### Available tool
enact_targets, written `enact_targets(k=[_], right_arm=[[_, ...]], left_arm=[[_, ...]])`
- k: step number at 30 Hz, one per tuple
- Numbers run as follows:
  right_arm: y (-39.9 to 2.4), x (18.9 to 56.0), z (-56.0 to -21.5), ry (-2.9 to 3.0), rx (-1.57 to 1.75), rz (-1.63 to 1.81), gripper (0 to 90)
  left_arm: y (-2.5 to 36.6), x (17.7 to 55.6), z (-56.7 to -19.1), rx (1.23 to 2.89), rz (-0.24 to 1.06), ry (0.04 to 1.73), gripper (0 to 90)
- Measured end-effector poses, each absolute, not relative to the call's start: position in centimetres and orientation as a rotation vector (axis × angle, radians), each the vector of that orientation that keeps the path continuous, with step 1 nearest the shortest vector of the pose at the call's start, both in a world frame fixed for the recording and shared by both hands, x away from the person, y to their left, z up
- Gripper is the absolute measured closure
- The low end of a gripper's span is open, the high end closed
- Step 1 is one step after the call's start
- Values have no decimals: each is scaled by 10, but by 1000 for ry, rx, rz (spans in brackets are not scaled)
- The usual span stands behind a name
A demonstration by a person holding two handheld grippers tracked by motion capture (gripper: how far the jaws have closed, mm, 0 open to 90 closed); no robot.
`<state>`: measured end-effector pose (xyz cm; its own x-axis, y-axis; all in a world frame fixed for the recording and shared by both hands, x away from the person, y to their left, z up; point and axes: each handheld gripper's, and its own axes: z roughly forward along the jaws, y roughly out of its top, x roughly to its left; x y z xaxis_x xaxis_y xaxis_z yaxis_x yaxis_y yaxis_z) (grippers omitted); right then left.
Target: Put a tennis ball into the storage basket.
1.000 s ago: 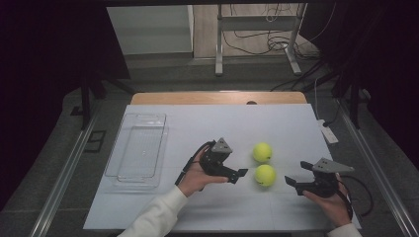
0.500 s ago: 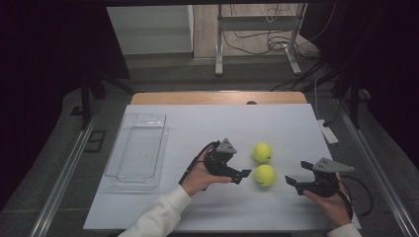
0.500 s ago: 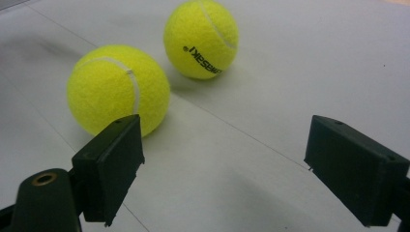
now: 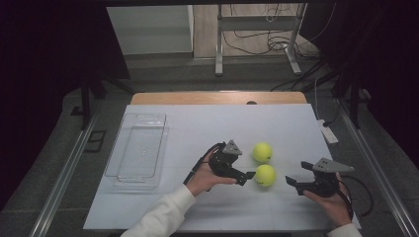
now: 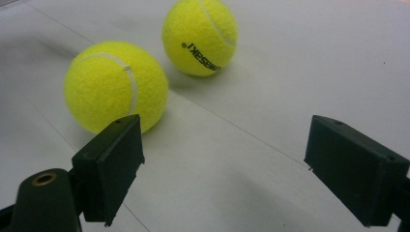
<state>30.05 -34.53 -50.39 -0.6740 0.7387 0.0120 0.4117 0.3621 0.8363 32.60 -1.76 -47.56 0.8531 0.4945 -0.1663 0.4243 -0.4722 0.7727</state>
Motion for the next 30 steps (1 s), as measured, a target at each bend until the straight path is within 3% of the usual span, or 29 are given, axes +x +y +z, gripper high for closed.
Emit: enact_targets(k=[30], right_arm=[[-347,301,-505,2270,1011,1215,138]], left_arm=[[-44,333,-483,2170,74,617,107]])
